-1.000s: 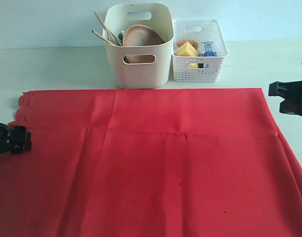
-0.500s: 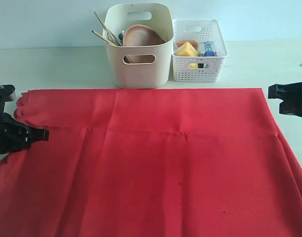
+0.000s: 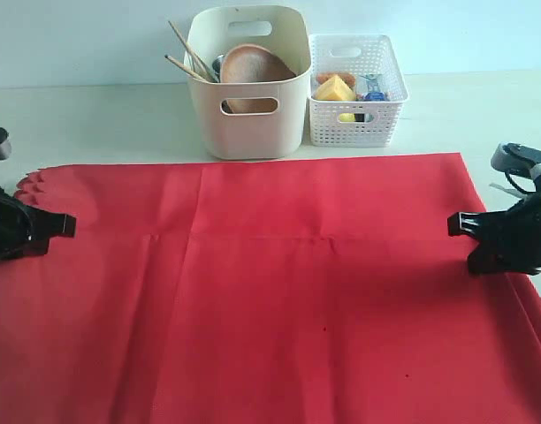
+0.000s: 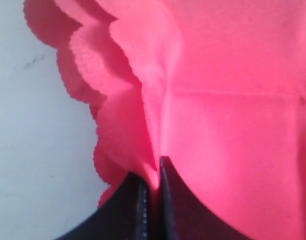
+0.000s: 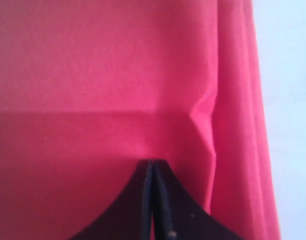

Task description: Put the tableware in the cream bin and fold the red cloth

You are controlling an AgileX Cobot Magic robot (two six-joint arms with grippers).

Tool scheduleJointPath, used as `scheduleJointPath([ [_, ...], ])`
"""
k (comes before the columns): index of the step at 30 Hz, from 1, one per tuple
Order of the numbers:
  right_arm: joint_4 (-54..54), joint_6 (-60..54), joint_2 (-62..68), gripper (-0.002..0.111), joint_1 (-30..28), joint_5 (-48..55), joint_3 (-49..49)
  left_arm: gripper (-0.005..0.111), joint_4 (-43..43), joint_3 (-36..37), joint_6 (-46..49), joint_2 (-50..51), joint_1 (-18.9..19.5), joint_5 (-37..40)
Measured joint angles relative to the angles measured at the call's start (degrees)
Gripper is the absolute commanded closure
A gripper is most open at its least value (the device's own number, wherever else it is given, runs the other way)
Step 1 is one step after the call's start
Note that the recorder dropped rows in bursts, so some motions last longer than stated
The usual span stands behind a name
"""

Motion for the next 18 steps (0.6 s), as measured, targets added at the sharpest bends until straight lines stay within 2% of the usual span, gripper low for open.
scheduleJointPath([
  [6,1.94,-0.35,1.11,0.108,0.00,0.34,-0.65,0.107,0.11,-5.81,0.35,-4.81,-0.26,9.31],
  [9,2.66,-0.46,1.23,0.108,0.00,0.34,-0.65,0.107,-0.62,-9.19,0.46,-6.81,-1.88,13.32],
  [13,3.61,-1.49,1.23,0.108,0.00,0.45,-0.65,0.107,-1.44,-14.44,0.46,-8.16,-6.66,17.35],
  [18,4.41,-3.50,1.23,0.108,2.32,-0.62,-0.65,0.107,-1.88,-19.94,-1.14,-8.26,-15.09,18.99],
])
